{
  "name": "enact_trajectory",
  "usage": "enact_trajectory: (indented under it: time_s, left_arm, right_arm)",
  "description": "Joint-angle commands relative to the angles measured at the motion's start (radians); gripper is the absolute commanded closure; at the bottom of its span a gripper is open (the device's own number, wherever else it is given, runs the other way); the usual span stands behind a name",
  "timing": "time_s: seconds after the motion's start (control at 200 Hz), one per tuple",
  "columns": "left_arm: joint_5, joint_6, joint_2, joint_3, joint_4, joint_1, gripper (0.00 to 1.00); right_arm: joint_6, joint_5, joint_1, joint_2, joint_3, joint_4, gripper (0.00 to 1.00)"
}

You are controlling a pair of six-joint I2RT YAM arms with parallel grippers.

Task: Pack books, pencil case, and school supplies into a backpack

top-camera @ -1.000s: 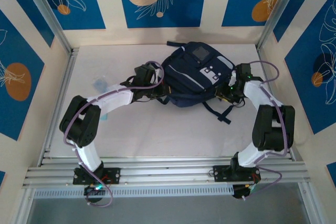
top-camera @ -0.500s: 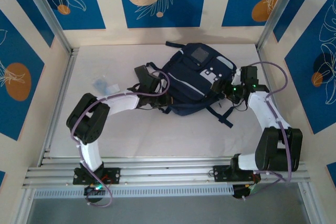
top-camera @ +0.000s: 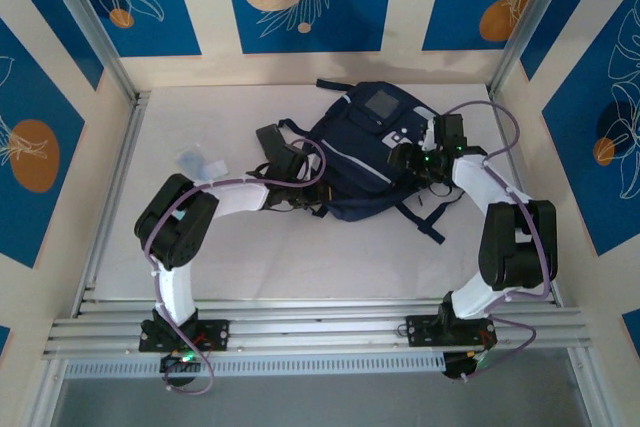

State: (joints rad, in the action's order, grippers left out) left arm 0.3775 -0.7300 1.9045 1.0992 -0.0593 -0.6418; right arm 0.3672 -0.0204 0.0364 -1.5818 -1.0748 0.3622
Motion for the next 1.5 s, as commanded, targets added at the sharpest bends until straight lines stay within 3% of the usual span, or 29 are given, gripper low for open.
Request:
enact_trajectory:
  time_s: [0.0,0.23,0.34,0.455,0.87,1.045,1.225,1.37,1.49]
  left_arm:
    - [-0.021,0.042,0.007,-0.035,0.111,-0.011,1.00]
    - [-0.036,0.055,-0.009,-0.027,0.132,-0.005,1.00]
    - [-0.042,0.058,-0.005,-0.002,0.135,-0.004,1.00]
    - [-0.044,0.062,0.006,0.031,0.139,-0.004,1.00]
    - [-0.043,0.063,0.040,0.106,0.130,-0.004,1.00]
    - [-0.080,0.125,0.041,0.152,0.196,0.002,1.00]
    - [-0.158,0.250,0.052,0.276,0.339,0.006,1.00]
    - [-0.194,0.327,0.090,0.393,0.419,0.006,1.00]
    - [-0.213,0.361,0.145,0.479,0.445,0.013,1.00]
  right_arm:
    - [-0.064,-0.092,-0.027,-0.044,-0.073,-0.041,0.13]
    - [-0.088,0.002,-0.046,-0.217,-0.173,-0.020,0.13]
    - [-0.085,0.086,-0.024,-0.237,-0.141,-0.025,0.12]
    - [-0.055,0.178,0.011,-0.182,-0.056,-0.046,0.12]
    - [0.091,0.310,0.103,0.102,0.229,0.001,0.14]
    - [0.069,0.253,0.096,0.196,0.222,0.089,0.14]
    - [0.076,0.147,0.019,0.202,0.160,0.085,0.15]
    - [0.116,0.066,-0.048,0.075,0.065,0.048,0.29]
    - [0.178,0.095,-0.084,-0.050,0.000,0.010,0.38]
